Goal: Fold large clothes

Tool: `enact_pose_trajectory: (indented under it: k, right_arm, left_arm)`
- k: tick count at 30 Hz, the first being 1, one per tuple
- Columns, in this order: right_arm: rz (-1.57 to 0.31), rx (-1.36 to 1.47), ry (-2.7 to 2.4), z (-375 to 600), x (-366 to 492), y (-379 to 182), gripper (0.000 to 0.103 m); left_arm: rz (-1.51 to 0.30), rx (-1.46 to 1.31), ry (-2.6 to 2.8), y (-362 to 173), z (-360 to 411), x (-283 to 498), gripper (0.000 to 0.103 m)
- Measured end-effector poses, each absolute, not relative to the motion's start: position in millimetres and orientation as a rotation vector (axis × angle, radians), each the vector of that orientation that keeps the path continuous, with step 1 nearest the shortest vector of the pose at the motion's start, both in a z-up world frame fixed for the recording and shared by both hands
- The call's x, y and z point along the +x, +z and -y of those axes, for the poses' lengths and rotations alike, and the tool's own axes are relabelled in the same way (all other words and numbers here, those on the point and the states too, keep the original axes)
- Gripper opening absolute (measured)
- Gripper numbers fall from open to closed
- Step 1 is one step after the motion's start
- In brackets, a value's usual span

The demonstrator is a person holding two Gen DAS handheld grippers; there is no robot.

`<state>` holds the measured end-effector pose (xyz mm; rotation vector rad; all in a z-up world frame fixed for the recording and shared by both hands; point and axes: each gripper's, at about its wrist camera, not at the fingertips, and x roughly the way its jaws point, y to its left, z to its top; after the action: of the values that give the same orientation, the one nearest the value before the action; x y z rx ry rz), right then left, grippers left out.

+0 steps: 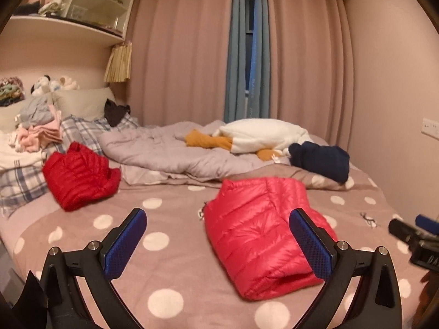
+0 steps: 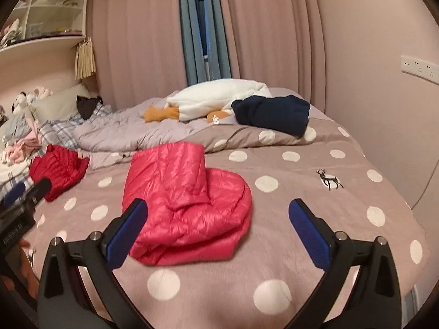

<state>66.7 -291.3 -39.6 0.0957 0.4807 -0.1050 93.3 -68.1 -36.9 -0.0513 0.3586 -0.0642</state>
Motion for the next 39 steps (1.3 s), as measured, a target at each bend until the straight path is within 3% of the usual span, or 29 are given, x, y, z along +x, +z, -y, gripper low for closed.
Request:
enact_pose_trajectory:
  k: [39]
  right_arm:
    - [-0.519,0.060,-0.188,273.1,48.3,-38.6,0.103]
  left_arm:
    - [-0.406,-0.002,-0.112,-36.3,91.7,80.8,0.103]
